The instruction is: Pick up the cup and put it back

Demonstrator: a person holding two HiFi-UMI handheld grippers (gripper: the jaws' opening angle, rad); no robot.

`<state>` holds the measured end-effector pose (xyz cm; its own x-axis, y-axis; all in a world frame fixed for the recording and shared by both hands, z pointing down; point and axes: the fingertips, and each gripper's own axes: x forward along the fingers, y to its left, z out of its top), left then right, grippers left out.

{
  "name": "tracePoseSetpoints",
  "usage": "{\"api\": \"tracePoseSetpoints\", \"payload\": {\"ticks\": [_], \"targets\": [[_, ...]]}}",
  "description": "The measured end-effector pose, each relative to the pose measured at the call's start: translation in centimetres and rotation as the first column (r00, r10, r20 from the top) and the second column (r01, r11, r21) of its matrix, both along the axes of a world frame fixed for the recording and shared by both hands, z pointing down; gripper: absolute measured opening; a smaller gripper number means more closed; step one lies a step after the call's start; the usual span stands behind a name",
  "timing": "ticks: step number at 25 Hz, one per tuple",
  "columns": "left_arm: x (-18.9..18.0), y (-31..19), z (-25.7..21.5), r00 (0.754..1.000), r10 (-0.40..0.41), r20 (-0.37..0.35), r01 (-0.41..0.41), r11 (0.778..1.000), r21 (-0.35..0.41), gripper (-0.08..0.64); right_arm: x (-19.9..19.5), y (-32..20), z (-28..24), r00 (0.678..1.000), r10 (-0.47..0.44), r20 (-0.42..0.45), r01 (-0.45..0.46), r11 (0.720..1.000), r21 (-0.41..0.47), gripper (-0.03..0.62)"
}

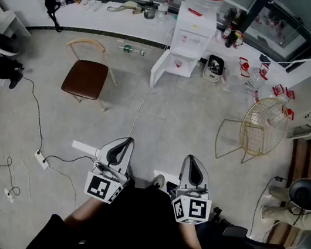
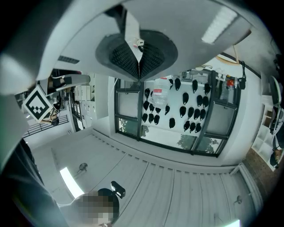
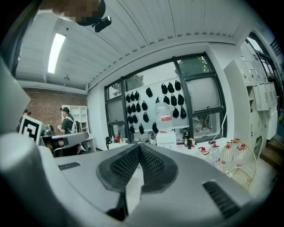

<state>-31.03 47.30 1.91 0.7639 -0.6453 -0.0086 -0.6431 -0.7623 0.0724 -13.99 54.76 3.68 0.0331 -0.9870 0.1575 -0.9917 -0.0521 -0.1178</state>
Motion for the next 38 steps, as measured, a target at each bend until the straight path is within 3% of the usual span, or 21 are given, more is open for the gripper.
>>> {"api": "tracePoseSetpoints", "payload": {"ticks": [11, 16, 17, 18, 19, 20, 28, 38], "targets": [[0.2, 0.1, -0.6, 1.0, 0.004, -0.01, -0.004, 1.0, 0.006, 0.008, -0.2, -0.1, -0.2, 1.0, -0.007, -0.01, 0.007, 1.0, 0.005, -0.006], [0.2, 0.0, -0.9, 1.0, 0.008, -0.018, -0.008, 1.0, 0.014, 0.008, -0.6, -0.3, -1.3, 1.0, -0.007, -0.023, 0.008, 0.998, 0.057, -0.005], [0.1, -0.1, -0.8, 1.0, 0.009, -0.016, -0.009, 1.0, 0.015, 0.008, -0.7, -0.5, -1.1, 1.0, -0.003, -0.023, 0.004, 0.998, 0.056, 0.034], [0.0, -0.1, -0.7, 1.0, 0.011, -0.015, -0.01, 1.0, 0.015, 0.008, -0.8, -0.8, -0.7, 1.0, -0.003, -0.024, 0.004, 0.999, 0.041, 0.133], [-0.2, -0.1, -0.6, 1.0, 0.013, -0.014, -0.013, 1.0, 0.015, 0.008, -1.0, -1.0, -0.2, 1.0, -0.008, -0.024, 0.008, 1.0, 0.019, 0.191], [-0.3, -0.1, -0.6, 1.0, 0.015, -0.013, -0.015, 1.0, 0.016, 0.008, -1.2, -1.1, 0.1, 1.0, -0.013, -0.025, 0.013, 1.0, 0.0, 0.213], [-1.9, -1.4, -0.1, 0.999, 0.026, -0.024, -0.026, 1.0, -0.017, 0.008, -3.0, -2.9, 1.0, 0.999, -0.035, -0.03, 0.034, 0.998, -0.044, 0.236], [-4.5, -4.2, 2.0, 0.997, 0.071, -0.029, -0.072, 0.997, -0.031, 0.008, -5.3, -5.7, 1.8, 1.0, 0.022, -0.013, -0.022, 0.998, -0.062, 0.241]]}}
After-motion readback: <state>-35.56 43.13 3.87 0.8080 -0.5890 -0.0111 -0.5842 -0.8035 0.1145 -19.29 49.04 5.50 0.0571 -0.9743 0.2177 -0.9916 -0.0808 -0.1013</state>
